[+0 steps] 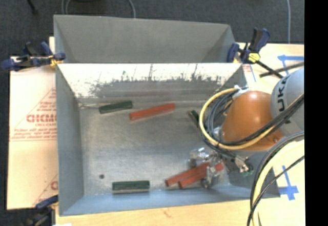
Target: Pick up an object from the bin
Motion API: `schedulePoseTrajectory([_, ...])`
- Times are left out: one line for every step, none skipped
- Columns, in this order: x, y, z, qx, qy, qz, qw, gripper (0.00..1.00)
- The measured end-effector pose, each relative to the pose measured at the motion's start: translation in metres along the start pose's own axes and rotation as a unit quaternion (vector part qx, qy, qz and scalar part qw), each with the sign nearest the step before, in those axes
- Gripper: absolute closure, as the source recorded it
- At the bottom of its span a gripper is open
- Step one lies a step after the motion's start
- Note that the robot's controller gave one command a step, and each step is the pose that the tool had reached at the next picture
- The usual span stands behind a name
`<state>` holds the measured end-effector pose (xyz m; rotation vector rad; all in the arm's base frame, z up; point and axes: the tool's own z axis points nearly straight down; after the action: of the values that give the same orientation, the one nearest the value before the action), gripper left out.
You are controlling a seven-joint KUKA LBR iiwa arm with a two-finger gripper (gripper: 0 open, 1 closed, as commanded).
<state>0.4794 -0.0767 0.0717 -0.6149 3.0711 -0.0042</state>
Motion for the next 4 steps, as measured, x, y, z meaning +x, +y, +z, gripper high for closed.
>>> schedulePoseTrajectory([0.0,0.0,0.0,0.0,0.0,0.0,1.0,1.0])
schedulePoseTrajectory([-0.004,-0.075,-0.098,-0.001,0.004,0.069,0.9976,1.0])
schedulePoseTrajectory([-0.004,-0.075,-0.098,-0.001,0.0039,0.069,0.9976,1.0])
schedulePoseTrajectory([-0.041,-0.1,-0.045,0.002,-0.0019,0.094,0.9956,1.0])
